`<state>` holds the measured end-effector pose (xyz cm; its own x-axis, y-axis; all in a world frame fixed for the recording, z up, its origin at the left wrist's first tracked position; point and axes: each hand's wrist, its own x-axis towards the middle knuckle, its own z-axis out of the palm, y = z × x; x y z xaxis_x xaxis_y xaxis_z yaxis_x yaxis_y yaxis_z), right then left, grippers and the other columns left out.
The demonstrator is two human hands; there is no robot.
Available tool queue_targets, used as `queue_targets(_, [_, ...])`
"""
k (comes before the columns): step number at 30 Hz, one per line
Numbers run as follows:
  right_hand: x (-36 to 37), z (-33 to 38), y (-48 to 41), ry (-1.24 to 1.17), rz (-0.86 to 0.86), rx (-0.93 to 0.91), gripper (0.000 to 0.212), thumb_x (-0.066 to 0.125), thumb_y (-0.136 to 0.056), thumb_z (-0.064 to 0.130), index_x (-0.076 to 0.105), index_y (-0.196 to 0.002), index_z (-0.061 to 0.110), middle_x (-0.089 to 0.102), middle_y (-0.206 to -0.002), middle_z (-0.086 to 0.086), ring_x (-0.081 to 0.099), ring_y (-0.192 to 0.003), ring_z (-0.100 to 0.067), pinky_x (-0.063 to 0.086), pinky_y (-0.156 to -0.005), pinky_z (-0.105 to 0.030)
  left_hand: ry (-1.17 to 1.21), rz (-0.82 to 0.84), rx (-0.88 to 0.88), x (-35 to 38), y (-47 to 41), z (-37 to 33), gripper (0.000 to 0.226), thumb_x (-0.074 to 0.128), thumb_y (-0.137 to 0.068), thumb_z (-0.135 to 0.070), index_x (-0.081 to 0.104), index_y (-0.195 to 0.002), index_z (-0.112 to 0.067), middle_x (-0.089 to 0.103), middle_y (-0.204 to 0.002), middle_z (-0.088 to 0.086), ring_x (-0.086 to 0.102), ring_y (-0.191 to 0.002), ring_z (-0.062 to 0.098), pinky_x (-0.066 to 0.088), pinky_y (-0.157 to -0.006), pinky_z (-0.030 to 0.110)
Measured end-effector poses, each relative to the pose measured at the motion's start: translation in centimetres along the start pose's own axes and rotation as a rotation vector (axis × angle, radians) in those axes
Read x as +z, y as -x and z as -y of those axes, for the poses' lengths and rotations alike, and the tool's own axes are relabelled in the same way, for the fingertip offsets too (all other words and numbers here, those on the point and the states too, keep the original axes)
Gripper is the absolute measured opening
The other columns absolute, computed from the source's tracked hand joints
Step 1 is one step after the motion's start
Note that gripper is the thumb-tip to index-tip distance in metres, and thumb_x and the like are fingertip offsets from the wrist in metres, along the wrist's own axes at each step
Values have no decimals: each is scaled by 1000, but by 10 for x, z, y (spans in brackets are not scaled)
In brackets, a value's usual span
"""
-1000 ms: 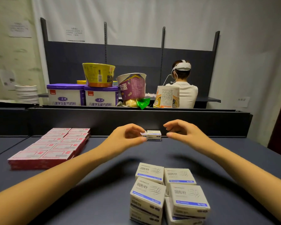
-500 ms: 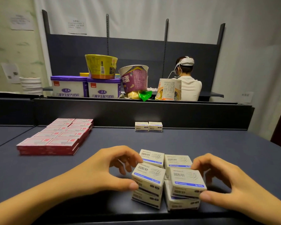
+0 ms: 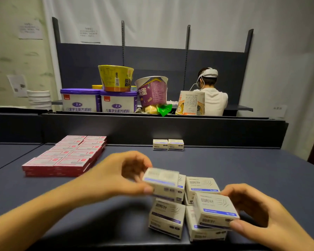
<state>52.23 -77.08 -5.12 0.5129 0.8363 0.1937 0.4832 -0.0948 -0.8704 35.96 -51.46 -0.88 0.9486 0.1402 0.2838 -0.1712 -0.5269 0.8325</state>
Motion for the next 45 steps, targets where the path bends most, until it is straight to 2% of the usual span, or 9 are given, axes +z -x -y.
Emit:
queue_targets(4, [1, 1, -1, -49, -25, -2, 93, 80, -27, 68, 60, -103, 19, 72, -98, 13, 66, -98, -9, 56, -70, -19, -67, -191, -54, -20, -51, -3, 28, 78, -70, -14, 63, -93, -18, 73, -91, 2, 68, -81, 12, 55, -72, 17])
queue_targets(11, [1, -2, 2, -83, -45, 27, 97, 82, -24, 65, 60, -103, 14, 72, -98, 7, 67, -98, -11, 58, -71, -22, -273, -235, -185, -19, -133, 76, 30, 79, -72, -17, 60, -94, -14, 67, -90, 5, 61, -80, 15, 52, -84, 31])
queue_targets(13, [-1, -5, 3, -107, -55, 33, 95, 83, -22, 63, 61, -100, 14, 73, -96, 5, 68, -97, -12, 58, -70, -22, -308, -217, -200, -18, -138, 93, 33, 79, -73, -19, 58, -98, -14, 67, -94, 4, 62, -80, 13, 52, -81, 27])
queue_targets(18, [-4, 5, 6, -192, -17, -36, 66, 86, -26, 59, 70, -84, 33, 73, -94, 3, 69, -92, -11, 57, -68, -19, -266, -244, -202, -14, -139, 111, 38, 76, -75, -24, 55, -105, -12, 64, -96, -1, 61, -81, 8, 49, -70, 14])
queue_targets(24, [-37, 38, -58, -84, -231, -249, 32, 77, -65, 16, 69, -88, 37, 71, -88, 19, 66, -84, 5, 51, -64, -7, -252, -258, -199, -13, -141, 114, 36, 74, -78, -24, 53, -105, -14, 62, -99, -1, 60, -84, 8, 48, -67, 13])
queue_targets(26, [-46, 40, -102, 10, -226, -212, 28, 69, -77, 17, 62, -98, 33, 69, -92, 17, 66, -87, 4, 52, -66, -7, -270, -272, -201, -12, -142, 114, 39, 74, -77, -25, 54, -108, -12, 62, -101, 1, 60, -87, 10, 47, -68, 13])
queue_targets(32, [-36, -20, -199, 127, -83, -107, 33, 68, -80, 10, 59, -112, 15, 67, -109, -8, 66, -95, -15, 54, -77, -13, -253, -324, -194, -10, -143, 116, 42, 76, -76, -22, 54, -110, -10, 64, -105, 5, 60, -83, 9, 48, -64, 11])
queue_targets(38, [-29, -53, -210, 280, -11, -55, 40, 68, -82, 15, 57, -120, 13, 65, -116, -5, 62, -97, -9, 51, -76, -8, -248, -326, -192, -9, -146, 117, 42, 74, -78, -21, 53, -112, -9, 65, -108, 7, 61, -86, 10, 48, -66, 12])
queue_targets(45, [-20, -64, -216, 244, -77, -30, 37, 68, -81, 16, 54, -115, 10, 64, -116, -10, 62, -100, -16, 49, -89, -24, -251, -344, -178, -7, -146, 118, 43, 74, -78, -21, 52, -112, -8, 65, -109, 8, 60, -85, 9, 48, -66, 12])
